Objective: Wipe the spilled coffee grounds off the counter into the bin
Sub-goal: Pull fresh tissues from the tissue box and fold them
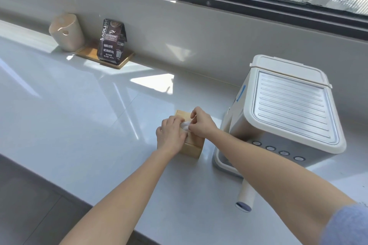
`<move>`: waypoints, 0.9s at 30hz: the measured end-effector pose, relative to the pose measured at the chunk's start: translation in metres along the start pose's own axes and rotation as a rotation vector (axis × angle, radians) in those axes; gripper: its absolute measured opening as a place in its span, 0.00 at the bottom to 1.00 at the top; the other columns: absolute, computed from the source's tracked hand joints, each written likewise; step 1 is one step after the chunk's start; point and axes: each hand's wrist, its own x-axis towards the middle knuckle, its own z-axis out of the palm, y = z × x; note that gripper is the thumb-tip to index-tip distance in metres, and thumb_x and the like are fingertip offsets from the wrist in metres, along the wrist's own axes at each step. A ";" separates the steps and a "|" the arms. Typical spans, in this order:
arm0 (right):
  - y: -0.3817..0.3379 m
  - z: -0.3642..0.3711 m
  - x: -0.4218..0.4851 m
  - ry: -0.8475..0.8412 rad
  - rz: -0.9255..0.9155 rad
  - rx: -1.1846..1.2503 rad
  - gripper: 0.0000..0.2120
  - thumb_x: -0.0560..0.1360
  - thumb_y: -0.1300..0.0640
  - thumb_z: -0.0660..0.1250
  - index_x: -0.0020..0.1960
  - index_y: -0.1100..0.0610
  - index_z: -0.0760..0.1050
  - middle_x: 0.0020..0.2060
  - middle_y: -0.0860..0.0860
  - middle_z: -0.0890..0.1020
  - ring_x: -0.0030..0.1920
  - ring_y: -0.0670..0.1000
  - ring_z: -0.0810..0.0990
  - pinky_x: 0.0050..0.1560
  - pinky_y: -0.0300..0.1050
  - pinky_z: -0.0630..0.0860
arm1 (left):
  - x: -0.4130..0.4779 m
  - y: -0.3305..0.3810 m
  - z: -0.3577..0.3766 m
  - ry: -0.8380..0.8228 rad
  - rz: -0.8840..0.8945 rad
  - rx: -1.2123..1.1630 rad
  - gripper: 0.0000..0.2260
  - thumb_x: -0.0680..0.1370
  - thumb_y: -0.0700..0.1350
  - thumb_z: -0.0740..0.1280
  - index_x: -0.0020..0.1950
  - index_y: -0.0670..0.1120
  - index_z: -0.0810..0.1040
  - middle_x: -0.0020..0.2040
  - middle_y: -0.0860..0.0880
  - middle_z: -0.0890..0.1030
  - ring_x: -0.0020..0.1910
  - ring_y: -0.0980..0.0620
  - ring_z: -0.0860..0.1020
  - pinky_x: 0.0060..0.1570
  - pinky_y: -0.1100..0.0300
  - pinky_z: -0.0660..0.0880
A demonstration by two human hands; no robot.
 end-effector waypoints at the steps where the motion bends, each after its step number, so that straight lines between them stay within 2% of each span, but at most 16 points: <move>1: 0.001 0.000 0.000 0.016 0.002 0.054 0.12 0.68 0.63 0.63 0.48 0.54 0.65 0.41 0.50 0.78 0.43 0.54 0.75 0.44 0.49 0.74 | 0.001 0.001 0.000 0.000 -0.011 -0.005 0.18 0.78 0.47 0.62 0.68 0.51 0.70 0.67 0.51 0.71 0.69 0.48 0.65 0.61 0.53 0.64; 4: -0.003 -0.001 0.000 0.104 -0.022 0.205 0.11 0.68 0.64 0.62 0.47 0.54 0.65 0.37 0.47 0.74 0.39 0.51 0.72 0.41 0.46 0.71 | 0.004 0.004 0.000 -0.006 -0.044 -0.016 0.18 0.77 0.48 0.62 0.68 0.51 0.70 0.67 0.50 0.71 0.68 0.47 0.66 0.60 0.52 0.64; 8: -0.011 -0.008 0.000 0.211 -0.054 0.309 0.07 0.70 0.62 0.63 0.45 0.54 0.68 0.37 0.45 0.73 0.39 0.48 0.72 0.38 0.41 0.69 | 0.006 0.006 0.000 0.034 -0.070 -0.071 0.23 0.75 0.45 0.62 0.70 0.52 0.67 0.65 0.48 0.73 0.66 0.44 0.68 0.60 0.50 0.65; 12: -0.013 -0.010 -0.004 0.138 -0.005 0.292 0.06 0.72 0.58 0.62 0.49 0.54 0.72 0.41 0.48 0.74 0.45 0.51 0.74 0.44 0.45 0.72 | 0.009 0.006 -0.001 0.104 -0.067 -0.172 0.16 0.75 0.43 0.61 0.62 0.51 0.76 0.56 0.47 0.78 0.59 0.44 0.72 0.53 0.53 0.65; 14: -0.013 -0.009 -0.007 0.078 0.001 0.240 0.12 0.71 0.52 0.65 0.53 0.53 0.72 0.50 0.51 0.73 0.51 0.53 0.75 0.50 0.49 0.77 | 0.010 0.006 -0.003 0.110 -0.067 -0.256 0.12 0.74 0.43 0.62 0.56 0.49 0.77 0.52 0.48 0.79 0.55 0.45 0.75 0.50 0.54 0.66; 16: -0.013 -0.007 -0.012 0.023 -0.021 0.156 0.20 0.68 0.50 0.71 0.57 0.52 0.71 0.56 0.52 0.69 0.56 0.53 0.73 0.56 0.51 0.76 | 0.009 0.006 -0.005 0.088 -0.068 -0.327 0.12 0.72 0.41 0.62 0.54 0.51 0.77 0.50 0.51 0.81 0.51 0.46 0.76 0.48 0.54 0.69; 19: -0.014 -0.006 -0.018 0.033 -0.077 0.116 0.26 0.67 0.52 0.73 0.62 0.52 0.69 0.60 0.54 0.68 0.58 0.55 0.72 0.60 0.52 0.74 | 0.005 0.006 -0.009 0.052 -0.066 -0.407 0.14 0.71 0.42 0.62 0.53 0.55 0.76 0.47 0.54 0.80 0.47 0.49 0.77 0.47 0.55 0.72; 23: -0.020 -0.007 -0.025 0.042 -0.144 0.076 0.24 0.69 0.54 0.70 0.63 0.51 0.68 0.61 0.53 0.67 0.60 0.55 0.72 0.61 0.53 0.73 | -0.001 0.003 -0.014 0.029 -0.122 -0.585 0.17 0.69 0.47 0.61 0.56 0.54 0.79 0.46 0.52 0.82 0.47 0.47 0.81 0.48 0.51 0.78; 25: -0.023 -0.008 -0.028 -0.003 -0.176 0.042 0.25 0.69 0.55 0.70 0.64 0.50 0.67 0.63 0.52 0.66 0.63 0.54 0.69 0.61 0.50 0.72 | -0.001 0.000 -0.014 0.036 -0.139 -0.623 0.15 0.72 0.43 0.62 0.57 0.53 0.79 0.49 0.51 0.82 0.48 0.48 0.81 0.50 0.51 0.79; 27: -0.023 -0.010 -0.031 -0.052 -0.218 -0.052 0.26 0.68 0.56 0.70 0.64 0.50 0.67 0.64 0.52 0.65 0.64 0.53 0.67 0.61 0.49 0.71 | -0.001 -0.003 -0.016 0.069 -0.168 -0.671 0.15 0.74 0.38 0.62 0.54 0.54 0.80 0.48 0.51 0.82 0.46 0.51 0.79 0.48 0.55 0.78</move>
